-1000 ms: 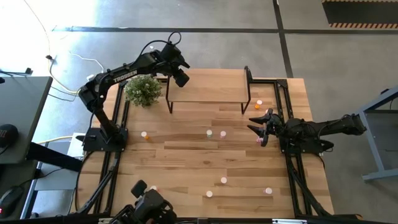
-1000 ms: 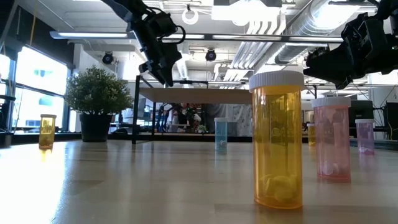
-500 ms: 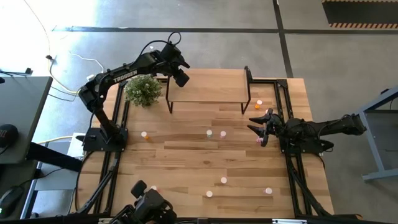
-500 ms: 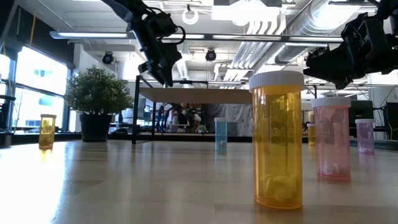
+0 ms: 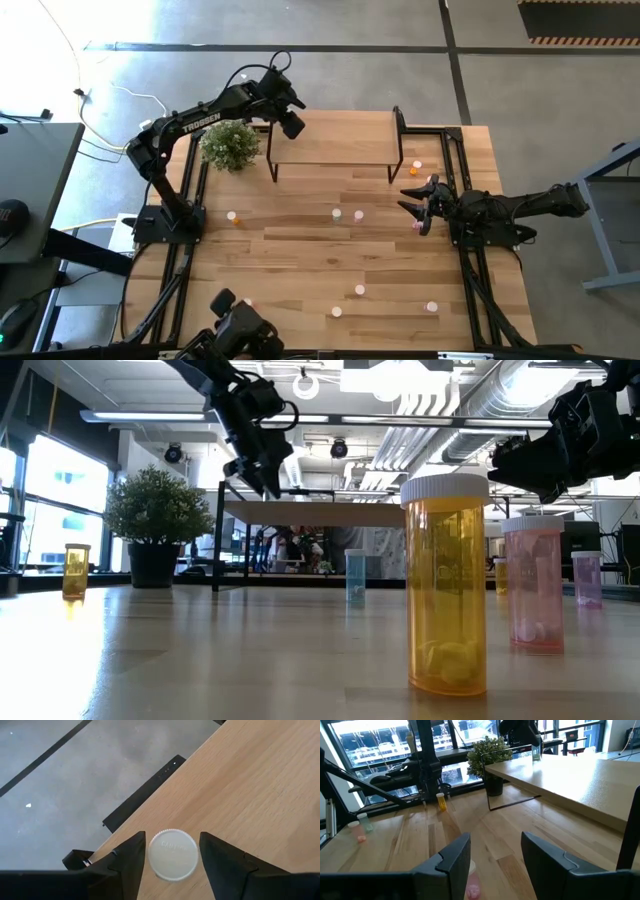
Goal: Pick and place medicine bottles onto shelf by color
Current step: Put the top left blue pill bottle on the shelf, then put the top left purple pill bottle on the shelf
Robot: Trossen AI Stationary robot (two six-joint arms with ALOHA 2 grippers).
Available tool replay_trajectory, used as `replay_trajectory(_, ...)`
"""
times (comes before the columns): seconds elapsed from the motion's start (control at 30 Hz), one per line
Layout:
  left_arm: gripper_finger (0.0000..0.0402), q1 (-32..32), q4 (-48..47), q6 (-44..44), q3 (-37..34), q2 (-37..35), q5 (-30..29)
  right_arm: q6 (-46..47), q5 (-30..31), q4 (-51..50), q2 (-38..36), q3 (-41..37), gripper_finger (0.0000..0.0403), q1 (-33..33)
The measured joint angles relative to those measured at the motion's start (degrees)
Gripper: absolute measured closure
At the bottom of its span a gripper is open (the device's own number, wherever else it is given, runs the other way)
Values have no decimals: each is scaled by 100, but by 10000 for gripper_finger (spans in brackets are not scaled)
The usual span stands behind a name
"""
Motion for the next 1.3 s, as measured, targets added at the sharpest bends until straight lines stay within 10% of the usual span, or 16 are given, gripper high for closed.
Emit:
replay_trajectory(0.87,220,-405,6,491,-43,-1420,259,0,-1,-1,2,-1,235,0)
replay_trajectory(1.3,220,-1941,884,40,-2474,-3615,855,1,1,1,1,-1,235,1)
